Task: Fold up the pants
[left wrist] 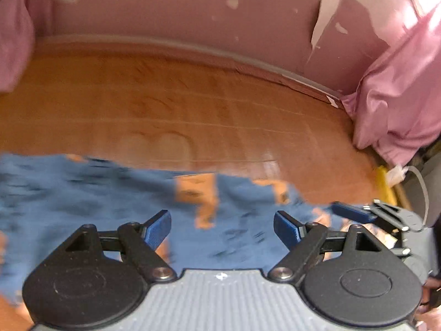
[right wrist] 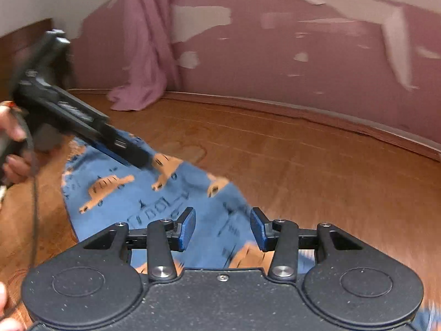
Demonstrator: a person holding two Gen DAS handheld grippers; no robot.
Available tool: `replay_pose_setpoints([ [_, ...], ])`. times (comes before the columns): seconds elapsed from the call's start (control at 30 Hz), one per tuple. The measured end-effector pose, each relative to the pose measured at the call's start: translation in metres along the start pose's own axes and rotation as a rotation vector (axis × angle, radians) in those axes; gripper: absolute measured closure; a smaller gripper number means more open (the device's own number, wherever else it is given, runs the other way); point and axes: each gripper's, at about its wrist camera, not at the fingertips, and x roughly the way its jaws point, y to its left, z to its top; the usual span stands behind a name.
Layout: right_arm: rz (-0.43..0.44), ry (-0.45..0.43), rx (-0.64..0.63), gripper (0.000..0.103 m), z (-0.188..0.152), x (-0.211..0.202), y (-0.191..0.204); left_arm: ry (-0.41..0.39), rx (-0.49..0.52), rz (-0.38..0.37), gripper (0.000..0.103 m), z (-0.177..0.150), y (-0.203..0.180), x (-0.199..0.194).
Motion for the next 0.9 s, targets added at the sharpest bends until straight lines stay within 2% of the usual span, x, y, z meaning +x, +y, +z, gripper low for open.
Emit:
replay_pose_setpoints([
  [0.1,0.109,0.048,0.018,0.046,0.014,0.02,-0.024,0.054,-0.091,-0.02,0.019,0.015,-0.006,0.03],
  [0.2,0.167,0.075,0.066,0.049,0.019,0.04,-0.041,0.104,-0.212,-0.019,0.021,0.019,-0.005,0.05],
  [0.27,0.224,0.101,0.106,0.067,0.017,0.049,-0.049,0.084,-0.237,-0.024,0.021,0.019,-0.001,0.051],
  [0.3,0.247,0.108,0.112,0.082,0.016,0.051,-0.049,0.085,-0.244,-0.023,0.021,0.018,-0.001,0.05],
  [0.33,0.264,0.107,0.111,0.091,0.015,0.05,-0.047,0.078,-0.256,-0.027,0.021,0.02,0.002,0.05],
  [0.4,0.27,0.071,0.094,0.098,0.013,0.041,-0.037,0.073,-0.298,-0.042,0.025,0.014,0.01,0.044],
  [0.5,0.253,0.015,0.035,0.099,0.012,0.018,-0.014,0.064,-0.361,-0.064,0.028,0.007,0.024,0.037],
  [0.57,0.23,-0.004,-0.06,0.099,0.007,0.003,0.009,0.055,-0.405,-0.083,0.028,0.001,0.033,0.033],
  [0.63,0.207,-0.008,-0.149,0.099,-0.001,-0.006,0.03,0.046,-0.429,-0.092,0.034,-0.002,0.038,0.032],
  [0.7,0.215,0.016,-0.19,0.099,-0.009,-0.007,0.043,0.043,-0.435,-0.075,0.048,-0.004,0.041,0.033],
  [0.73,0.22,0.029,-0.198,0.099,-0.013,-0.007,0.049,0.041,-0.431,-0.066,0.052,-0.003,0.041,0.034],
  [0.8,0.216,0.046,-0.212,0.099,-0.02,-0.007,0.054,0.043,-0.426,-0.044,0.075,-0.003,0.04,0.036],
  [0.87,0.219,0.068,-0.204,0.099,-0.022,-0.007,0.055,0.043,-0.438,-0.022,0.091,-0.007,0.043,0.036],
  [0.9,0.218,0.073,-0.192,0.097,-0.021,-0.006,0.053,0.041,-0.45,-0.026,0.093,-0.011,0.047,0.035],
])
